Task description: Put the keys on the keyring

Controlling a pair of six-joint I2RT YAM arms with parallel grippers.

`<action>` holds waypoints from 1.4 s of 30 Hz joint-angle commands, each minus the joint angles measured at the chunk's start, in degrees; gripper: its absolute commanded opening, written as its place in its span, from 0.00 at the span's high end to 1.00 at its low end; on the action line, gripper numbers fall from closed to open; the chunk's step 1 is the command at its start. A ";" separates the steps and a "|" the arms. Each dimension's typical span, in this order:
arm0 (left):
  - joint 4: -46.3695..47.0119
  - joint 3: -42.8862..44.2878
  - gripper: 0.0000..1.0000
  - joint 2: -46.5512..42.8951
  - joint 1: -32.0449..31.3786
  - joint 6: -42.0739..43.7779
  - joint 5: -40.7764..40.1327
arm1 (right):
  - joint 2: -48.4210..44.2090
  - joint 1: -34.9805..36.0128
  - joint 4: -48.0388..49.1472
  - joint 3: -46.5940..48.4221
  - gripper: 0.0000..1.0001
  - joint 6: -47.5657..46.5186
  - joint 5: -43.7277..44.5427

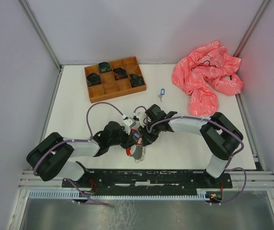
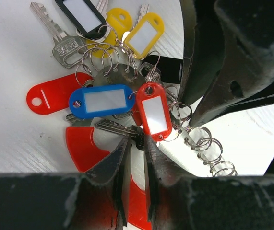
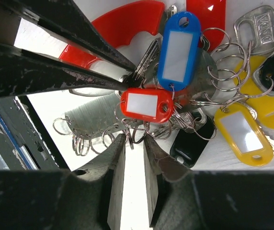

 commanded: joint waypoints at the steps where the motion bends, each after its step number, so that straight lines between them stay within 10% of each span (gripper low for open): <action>1: -1.12 0.90 0.77 0.84 -0.22 -1.43 -1.67 | 0.62 1.86 0.57 3.21 0.70 1.74 -2.42; 22: -5.89 -0.18 0.74 -11.20 0.48 -7.13 -11.67 | -7.60 2.55 12.35 -3.30 0.99 -1.56 1.88; 32: -19.52 1.60 0.67 -17.31 0.50 -18.23 -12.78 | -11.76 2.65 11.26 -7.14 0.65 -0.98 7.23; 42: -27.85 3.75 0.68 -13.94 0.28 -24.19 -14.64 | -8.53 6.62 11.09 -4.51 0.62 -4.34 7.14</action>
